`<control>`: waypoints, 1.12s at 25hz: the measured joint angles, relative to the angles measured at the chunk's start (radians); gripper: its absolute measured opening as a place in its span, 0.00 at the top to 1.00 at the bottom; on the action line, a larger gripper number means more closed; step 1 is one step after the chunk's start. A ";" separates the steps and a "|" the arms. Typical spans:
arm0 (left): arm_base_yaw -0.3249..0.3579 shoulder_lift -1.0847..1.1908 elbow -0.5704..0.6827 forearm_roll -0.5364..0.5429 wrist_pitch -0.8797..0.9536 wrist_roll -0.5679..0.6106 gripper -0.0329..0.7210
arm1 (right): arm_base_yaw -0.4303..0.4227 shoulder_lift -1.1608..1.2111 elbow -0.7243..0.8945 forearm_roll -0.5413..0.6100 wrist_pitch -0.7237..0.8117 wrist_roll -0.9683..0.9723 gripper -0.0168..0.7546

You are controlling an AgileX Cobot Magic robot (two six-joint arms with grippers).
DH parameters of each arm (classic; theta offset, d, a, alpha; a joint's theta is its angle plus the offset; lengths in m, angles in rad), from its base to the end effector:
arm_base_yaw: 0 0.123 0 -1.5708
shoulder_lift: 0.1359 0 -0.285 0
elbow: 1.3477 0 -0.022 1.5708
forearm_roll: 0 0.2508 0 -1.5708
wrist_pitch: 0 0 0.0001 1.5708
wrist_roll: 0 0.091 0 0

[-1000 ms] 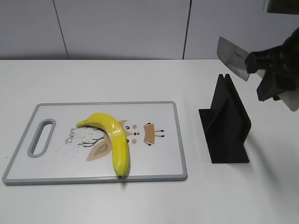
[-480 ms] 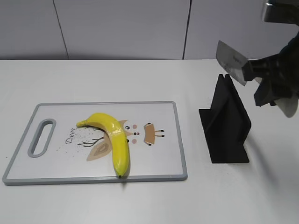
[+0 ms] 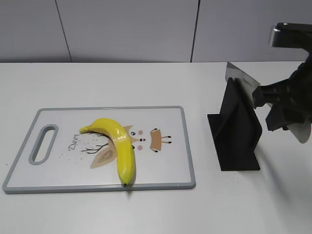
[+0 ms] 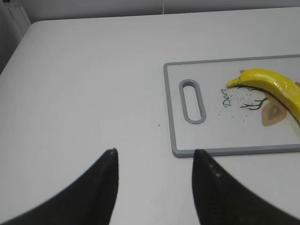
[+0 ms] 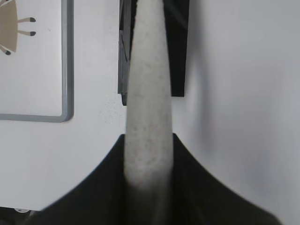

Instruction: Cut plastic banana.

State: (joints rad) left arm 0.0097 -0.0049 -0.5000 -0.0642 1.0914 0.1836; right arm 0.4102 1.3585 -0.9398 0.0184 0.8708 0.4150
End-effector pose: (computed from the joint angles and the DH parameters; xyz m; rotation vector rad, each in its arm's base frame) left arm -0.0069 -0.0053 0.2749 0.1840 2.0604 0.0417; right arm 0.2336 0.1030 0.2614 0.0197 2.8013 0.2302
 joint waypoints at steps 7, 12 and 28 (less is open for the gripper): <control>0.000 0.000 0.000 0.000 -0.001 0.000 0.30 | 0.001 0.020 0.038 0.018 -0.021 -0.001 0.73; 0.000 0.000 0.000 0.000 -0.001 0.000 0.30 | 0.001 0.030 0.040 0.052 -0.054 0.000 0.73; 0.000 0.000 0.000 0.000 -0.001 0.000 0.31 | 0.001 0.025 0.040 0.066 -0.083 -0.002 0.17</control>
State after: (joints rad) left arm 0.0097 -0.0049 -0.5000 -0.0642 1.0904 0.1836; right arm 0.4111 1.3830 -0.8996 0.0845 0.7878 0.4128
